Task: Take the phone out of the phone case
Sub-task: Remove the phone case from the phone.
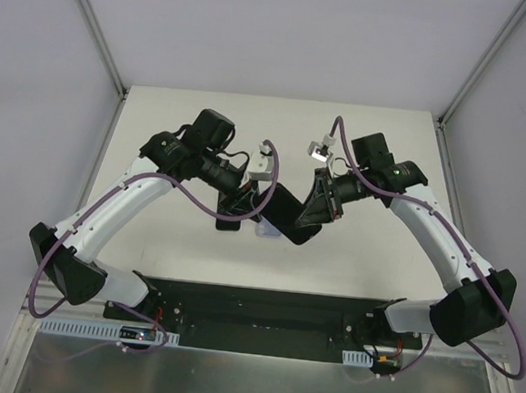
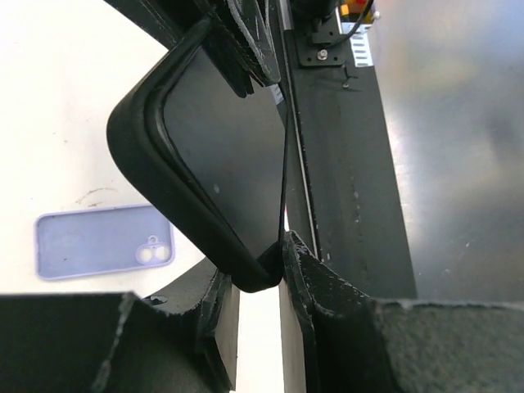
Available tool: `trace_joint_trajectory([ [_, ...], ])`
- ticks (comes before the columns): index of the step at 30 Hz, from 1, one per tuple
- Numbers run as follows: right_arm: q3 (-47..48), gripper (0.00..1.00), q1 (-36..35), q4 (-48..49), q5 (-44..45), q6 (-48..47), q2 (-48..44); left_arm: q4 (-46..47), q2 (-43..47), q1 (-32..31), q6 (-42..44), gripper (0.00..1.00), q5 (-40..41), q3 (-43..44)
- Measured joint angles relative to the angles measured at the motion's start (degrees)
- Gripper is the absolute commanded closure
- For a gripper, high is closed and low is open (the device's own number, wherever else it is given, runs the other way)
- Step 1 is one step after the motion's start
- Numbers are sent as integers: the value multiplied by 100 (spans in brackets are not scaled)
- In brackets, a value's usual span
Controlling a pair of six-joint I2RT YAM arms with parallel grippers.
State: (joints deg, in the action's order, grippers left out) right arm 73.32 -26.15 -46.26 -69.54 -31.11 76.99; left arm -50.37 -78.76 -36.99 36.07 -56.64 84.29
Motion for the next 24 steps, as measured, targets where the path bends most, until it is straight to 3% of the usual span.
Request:
trace_joint_trajectory([
  [10,-179,100,114,612,-715,507,162,-380,17,-365,417,100,859,542],
  [24,-796,100,243,2363,-1753,2610,160,-1156,-299,-916,1110,100,1541,848],
])
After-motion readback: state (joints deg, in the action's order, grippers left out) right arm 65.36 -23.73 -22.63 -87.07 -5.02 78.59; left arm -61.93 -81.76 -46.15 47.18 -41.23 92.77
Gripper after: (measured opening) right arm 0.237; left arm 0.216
